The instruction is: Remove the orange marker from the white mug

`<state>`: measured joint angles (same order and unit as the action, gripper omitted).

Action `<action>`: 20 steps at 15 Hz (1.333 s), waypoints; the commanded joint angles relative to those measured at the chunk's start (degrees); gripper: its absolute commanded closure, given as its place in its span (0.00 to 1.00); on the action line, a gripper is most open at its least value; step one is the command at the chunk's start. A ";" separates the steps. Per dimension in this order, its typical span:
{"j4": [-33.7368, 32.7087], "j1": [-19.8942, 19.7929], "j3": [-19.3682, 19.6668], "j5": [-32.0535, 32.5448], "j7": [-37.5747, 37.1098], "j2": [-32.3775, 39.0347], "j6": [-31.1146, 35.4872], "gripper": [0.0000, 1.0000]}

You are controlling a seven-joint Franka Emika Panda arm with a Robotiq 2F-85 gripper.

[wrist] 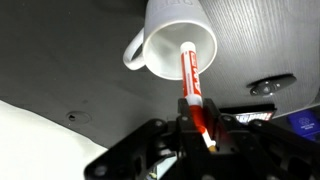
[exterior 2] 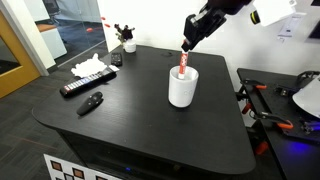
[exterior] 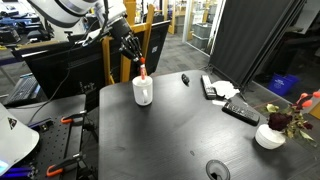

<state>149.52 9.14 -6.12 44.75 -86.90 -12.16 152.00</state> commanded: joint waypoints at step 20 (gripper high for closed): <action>-4.04 -12.89 5.14 -22.40 31.63 -1.42 -0.49 0.95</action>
<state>147.52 -3.49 -1.62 28.24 -62.63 -17.09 149.79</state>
